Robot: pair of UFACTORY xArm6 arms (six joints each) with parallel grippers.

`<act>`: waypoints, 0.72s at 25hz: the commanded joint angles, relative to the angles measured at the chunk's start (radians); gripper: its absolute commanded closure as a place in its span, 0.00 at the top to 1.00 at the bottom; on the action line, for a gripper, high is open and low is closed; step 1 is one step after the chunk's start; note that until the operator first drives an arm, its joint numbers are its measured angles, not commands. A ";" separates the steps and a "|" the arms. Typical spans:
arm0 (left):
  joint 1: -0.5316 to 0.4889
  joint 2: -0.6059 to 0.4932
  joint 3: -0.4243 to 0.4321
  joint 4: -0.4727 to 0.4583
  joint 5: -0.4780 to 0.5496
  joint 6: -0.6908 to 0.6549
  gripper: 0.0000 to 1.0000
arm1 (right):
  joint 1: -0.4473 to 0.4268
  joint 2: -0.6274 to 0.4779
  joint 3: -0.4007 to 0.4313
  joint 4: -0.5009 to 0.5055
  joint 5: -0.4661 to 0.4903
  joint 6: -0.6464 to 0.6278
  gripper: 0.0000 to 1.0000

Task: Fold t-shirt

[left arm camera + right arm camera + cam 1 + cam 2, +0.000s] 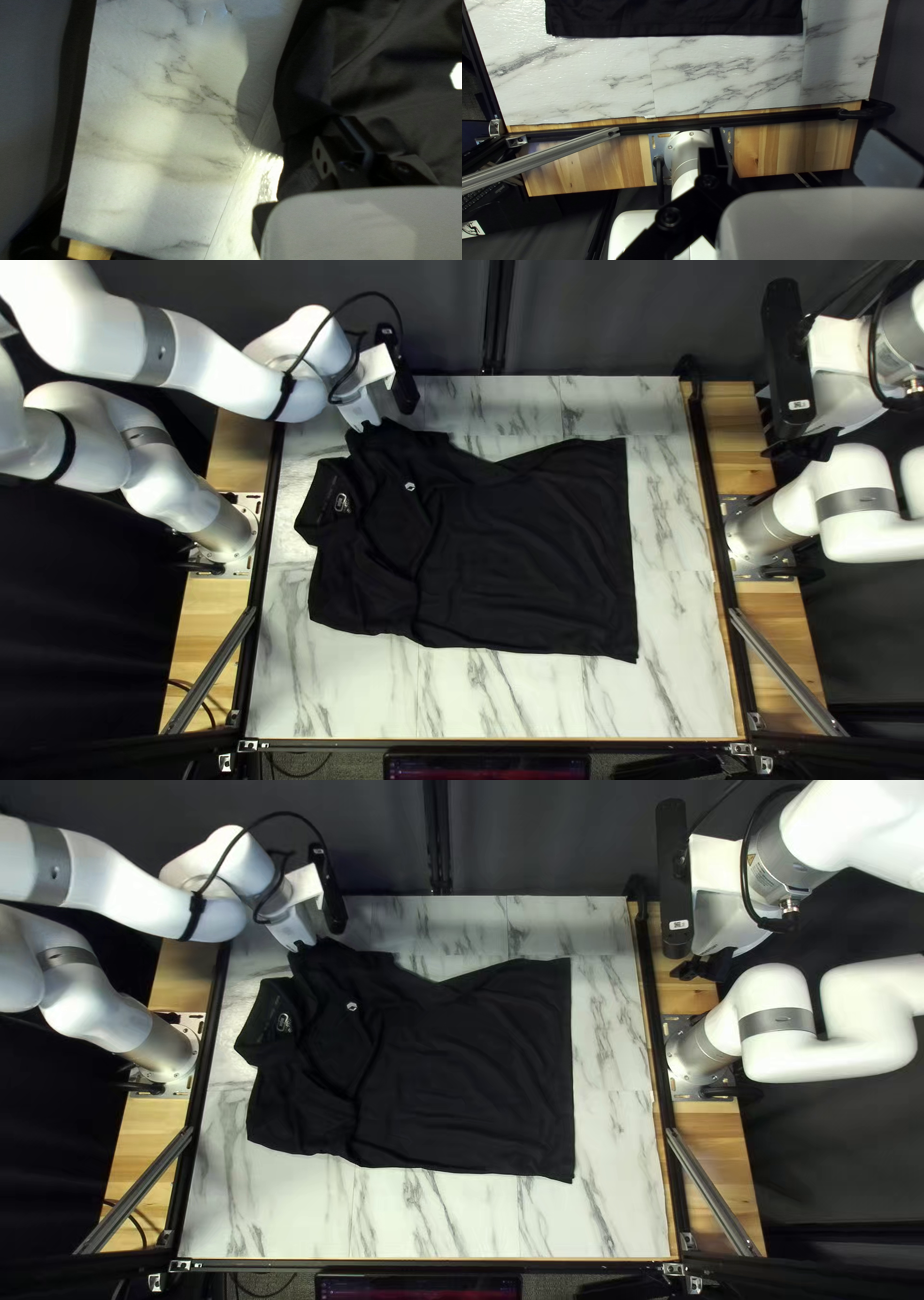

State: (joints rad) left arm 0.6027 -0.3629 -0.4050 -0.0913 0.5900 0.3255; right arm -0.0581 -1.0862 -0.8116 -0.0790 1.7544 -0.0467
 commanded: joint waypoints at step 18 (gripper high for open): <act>0.005 -0.122 0.004 0.146 -0.020 -0.008 0.00 | 0.000 0.000 0.000 0.000 0.000 0.000 1.00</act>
State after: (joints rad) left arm 0.5907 -0.4958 -0.3927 0.0546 0.5818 0.2966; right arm -0.0581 -1.0862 -0.8116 -0.0790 1.7544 -0.0467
